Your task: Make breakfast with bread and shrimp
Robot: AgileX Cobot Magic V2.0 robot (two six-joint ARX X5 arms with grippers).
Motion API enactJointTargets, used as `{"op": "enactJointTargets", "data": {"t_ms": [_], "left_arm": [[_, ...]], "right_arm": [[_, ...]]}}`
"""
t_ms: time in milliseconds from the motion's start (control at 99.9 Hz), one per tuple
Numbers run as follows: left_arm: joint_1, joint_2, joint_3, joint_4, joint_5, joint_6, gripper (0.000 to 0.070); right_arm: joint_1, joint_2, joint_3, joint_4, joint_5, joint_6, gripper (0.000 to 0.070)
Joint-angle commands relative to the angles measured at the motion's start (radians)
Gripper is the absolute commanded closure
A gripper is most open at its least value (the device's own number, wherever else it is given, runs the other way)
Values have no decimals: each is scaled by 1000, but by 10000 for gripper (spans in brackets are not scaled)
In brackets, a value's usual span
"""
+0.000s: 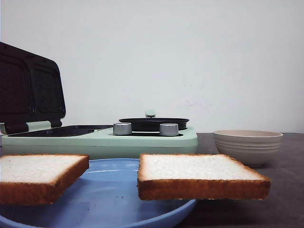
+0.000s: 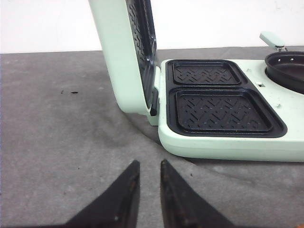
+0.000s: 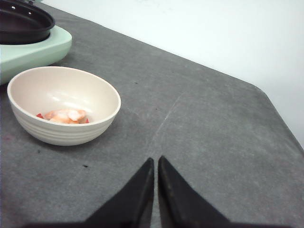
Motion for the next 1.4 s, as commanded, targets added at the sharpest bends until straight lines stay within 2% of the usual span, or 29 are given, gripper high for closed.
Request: {"op": "enactJointTargets", "data": {"t_ms": [0,100,260,360,1391], "left_arm": [[0,-1,-16,-5,0,-1,700],[0,-1,-16,-5,1,-1,700],[0,-1,-16,-5,0,-1,700],[0,-1,-16,-5,1,-1,700],[0,-1,-16,-5,1,-2,700]], "right_arm": [[0,-1,-3,14,-2,11,693],[0,-1,-3,14,-1,13,693],[0,-1,-3,13,-3,158,693],[0,-1,-3,12,0,193,693],[0,-1,-3,62,-3,214,693]]}}
